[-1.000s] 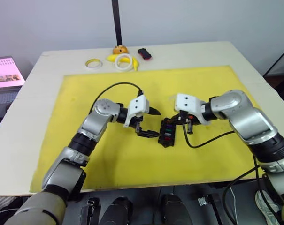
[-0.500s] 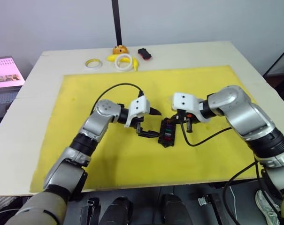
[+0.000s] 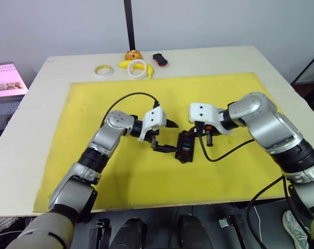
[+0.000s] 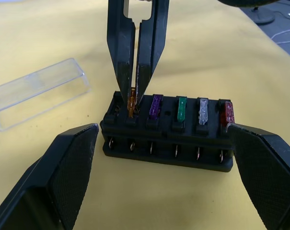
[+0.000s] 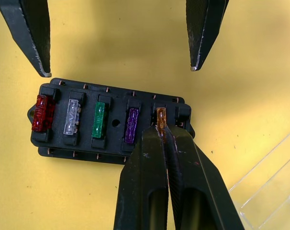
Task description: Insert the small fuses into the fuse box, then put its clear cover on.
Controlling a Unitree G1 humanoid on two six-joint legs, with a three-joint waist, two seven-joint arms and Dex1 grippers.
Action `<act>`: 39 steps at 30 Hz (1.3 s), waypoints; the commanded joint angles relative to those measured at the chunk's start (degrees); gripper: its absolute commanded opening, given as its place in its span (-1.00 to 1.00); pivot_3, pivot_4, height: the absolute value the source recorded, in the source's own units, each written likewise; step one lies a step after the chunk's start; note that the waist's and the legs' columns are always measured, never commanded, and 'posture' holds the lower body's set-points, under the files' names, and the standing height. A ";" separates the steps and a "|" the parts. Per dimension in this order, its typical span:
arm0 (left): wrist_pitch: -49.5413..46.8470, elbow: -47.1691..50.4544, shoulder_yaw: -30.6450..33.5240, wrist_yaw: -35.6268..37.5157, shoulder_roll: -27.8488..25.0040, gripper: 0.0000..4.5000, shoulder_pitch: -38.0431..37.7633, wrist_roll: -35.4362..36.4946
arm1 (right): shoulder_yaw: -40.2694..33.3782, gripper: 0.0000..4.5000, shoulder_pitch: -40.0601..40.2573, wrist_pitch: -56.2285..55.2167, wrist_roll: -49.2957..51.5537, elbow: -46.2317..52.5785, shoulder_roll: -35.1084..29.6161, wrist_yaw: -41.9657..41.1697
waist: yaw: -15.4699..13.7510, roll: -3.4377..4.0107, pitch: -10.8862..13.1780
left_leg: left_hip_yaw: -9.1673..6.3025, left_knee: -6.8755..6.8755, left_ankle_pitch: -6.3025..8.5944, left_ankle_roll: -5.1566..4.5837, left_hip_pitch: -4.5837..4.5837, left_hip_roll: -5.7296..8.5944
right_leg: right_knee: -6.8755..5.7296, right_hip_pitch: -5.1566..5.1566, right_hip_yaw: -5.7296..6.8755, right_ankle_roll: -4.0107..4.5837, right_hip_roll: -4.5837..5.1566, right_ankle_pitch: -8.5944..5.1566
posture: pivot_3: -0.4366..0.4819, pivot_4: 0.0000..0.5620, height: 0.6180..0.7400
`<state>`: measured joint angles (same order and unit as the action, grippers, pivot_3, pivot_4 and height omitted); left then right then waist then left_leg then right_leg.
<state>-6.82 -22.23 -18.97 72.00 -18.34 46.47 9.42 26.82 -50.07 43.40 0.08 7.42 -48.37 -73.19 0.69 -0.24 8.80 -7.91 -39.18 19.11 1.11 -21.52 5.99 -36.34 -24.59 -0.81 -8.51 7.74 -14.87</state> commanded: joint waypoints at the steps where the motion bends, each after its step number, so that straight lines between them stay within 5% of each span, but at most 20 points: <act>1: 1.09 0.88 1.22 -0.11 0.14 1.00 0.92 0.10 | 0.46 -1.00 -0.81 0.64 -0.55 0.64 0.00 -0.64 | -0.01 0.00 0.00 | 0.00 0.00 0.00 0.00 0.00 0.00 | 0.00 0.00 0.00 0.00 0.00 0.00 | -0.05 -0.47 1.00; 39: 2.28 -1.23 1.20 1.01 0.30 1.00 2.05 -0.21 | -1.33 -1.00 2.20 4.86 1.76 5.15 0.24 2.87 | 0.06 0.00 0.00 | 0.00 0.00 0.00 0.00 0.00 0.00 | 0.00 0.00 0.00 0.00 0.00 0.00 | -0.05 -0.47 1.00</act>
<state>-5.40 -24.14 -18.97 73.00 -18.03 47.43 9.21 25.90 -48.37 48.16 1.10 11.22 -48.30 -70.08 0.75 -0.24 8.80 -7.91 -39.17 19.11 1.11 -21.52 5.99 -36.34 -24.59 -0.80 -8.51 7.74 -14.87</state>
